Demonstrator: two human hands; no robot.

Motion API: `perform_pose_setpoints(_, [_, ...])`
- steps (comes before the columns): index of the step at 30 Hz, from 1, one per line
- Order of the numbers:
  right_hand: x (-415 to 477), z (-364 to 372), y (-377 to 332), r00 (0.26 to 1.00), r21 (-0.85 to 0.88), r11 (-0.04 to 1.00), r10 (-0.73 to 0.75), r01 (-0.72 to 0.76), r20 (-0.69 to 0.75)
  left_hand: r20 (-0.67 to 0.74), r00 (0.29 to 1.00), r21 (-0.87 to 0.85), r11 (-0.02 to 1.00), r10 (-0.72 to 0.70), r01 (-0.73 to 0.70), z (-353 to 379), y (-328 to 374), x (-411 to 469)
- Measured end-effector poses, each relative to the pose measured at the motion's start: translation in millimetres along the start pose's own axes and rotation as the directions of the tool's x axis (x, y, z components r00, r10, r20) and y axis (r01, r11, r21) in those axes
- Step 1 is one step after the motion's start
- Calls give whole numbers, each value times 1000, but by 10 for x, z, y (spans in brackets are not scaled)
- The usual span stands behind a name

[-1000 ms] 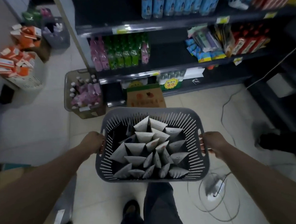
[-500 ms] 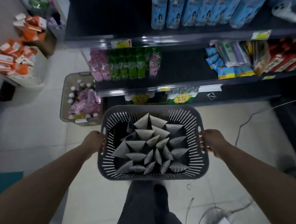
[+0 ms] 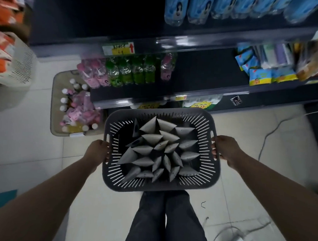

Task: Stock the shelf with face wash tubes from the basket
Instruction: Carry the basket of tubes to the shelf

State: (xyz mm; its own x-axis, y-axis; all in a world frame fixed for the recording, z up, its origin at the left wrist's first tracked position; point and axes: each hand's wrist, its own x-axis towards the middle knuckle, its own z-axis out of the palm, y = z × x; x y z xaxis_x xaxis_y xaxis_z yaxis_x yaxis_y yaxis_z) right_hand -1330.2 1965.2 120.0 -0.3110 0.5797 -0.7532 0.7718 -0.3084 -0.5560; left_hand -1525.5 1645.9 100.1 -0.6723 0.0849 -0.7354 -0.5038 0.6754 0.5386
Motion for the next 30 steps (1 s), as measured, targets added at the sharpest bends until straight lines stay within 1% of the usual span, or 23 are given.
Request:
perform_pose_setpoints(6, [323, 50, -136, 999, 9, 999, 46, -46, 14, 53, 997, -84, 994, -62, 66, 119, 106, 184])
perform_pose_setpoints(10, [484, 52, -146, 996, 10, 996, 84, -84, 13, 34, 994, -121, 986, -108, 111, 185, 131, 314])
perform_pose_setpoints(14, [596, 43, -87, 993, 2, 993, 115, -115, 23, 51, 996, -40, 996, -79, 81, 269, 121, 336])
perform_pose_setpoints(16, [652, 39, -55, 993, -3, 993, 119, -119, 22, 35, 997, -16, 997, -70, 71, 307, 130, 330])
perform_pose_setpoints(19, [725, 31, -45, 992, -12, 992, 124, -124, 17, 15, 999, 104, 994, -36, 34, 337, 102, 366])
perform_pose_setpoints(20, [729, 29, -53, 991, -14, 992, 129, -129, 27, 3, 999, 129, 991, -44, 43, 331, 80, 384])
perform_pose_setpoints(24, [716, -5, -99, 986, -19, 991, 136, -134, 95, -21, 997, 146, 987, -68, 70, 314, 56, 409])
perform_pose_setpoints(28, [716, -22, -139, 990, -113, 989, 109, -99, 93, 9, 999, 92, 995, -46, 45, 340, 141, 322])
perform_pose_setpoints(30, [729, -14, -148, 990, -166, 982, 103, -87, 93, -31, 998, 174, 982, -62, 67, 317, 119, 363])
